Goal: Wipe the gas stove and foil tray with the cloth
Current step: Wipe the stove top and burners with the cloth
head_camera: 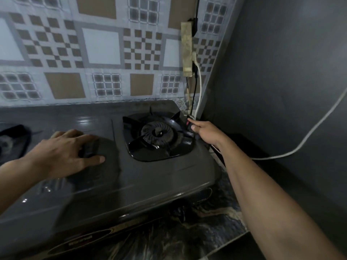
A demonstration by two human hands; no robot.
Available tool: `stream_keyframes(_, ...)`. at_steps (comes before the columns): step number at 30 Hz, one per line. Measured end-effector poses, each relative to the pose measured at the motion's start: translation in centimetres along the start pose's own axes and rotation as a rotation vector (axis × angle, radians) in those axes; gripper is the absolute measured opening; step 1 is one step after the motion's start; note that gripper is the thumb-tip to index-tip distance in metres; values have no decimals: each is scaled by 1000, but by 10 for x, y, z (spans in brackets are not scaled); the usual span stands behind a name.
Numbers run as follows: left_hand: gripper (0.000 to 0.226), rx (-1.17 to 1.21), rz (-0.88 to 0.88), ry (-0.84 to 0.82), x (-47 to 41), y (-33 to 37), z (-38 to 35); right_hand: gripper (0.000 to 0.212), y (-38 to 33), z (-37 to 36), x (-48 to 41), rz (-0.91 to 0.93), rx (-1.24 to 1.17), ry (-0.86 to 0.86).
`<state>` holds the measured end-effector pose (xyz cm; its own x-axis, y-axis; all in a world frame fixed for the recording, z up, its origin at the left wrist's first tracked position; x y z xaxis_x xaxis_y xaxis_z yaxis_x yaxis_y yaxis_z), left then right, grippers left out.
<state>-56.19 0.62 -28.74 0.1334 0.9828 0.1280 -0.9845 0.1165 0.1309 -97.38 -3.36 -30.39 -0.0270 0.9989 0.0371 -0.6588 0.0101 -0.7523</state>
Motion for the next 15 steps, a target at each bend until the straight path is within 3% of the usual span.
stream_keyframes(5,125,-22,63,-34,-9,4,6,43,-7,0,-54,-25,86,-93)
stream_keyframes(11,97,-70,59,-54,-7,6,4,44,-24,-7,-115,-27,214,-151)
stream_keyframes(15,93,-51,51,-53,-9,5,5,48,-50,-20,-148,-31,383,-228)
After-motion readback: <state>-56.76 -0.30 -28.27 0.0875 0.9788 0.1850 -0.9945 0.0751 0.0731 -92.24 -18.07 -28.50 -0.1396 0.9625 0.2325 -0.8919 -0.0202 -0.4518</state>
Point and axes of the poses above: each hand's wrist, its own x-axis away from the middle knuckle, its own z-axis out of the back of the hand, y = z × x, the point moved 8 cm from there along -x, towards the middle knuckle, and after that the axes turned 9 degrees about z, right-handed, at the moved point
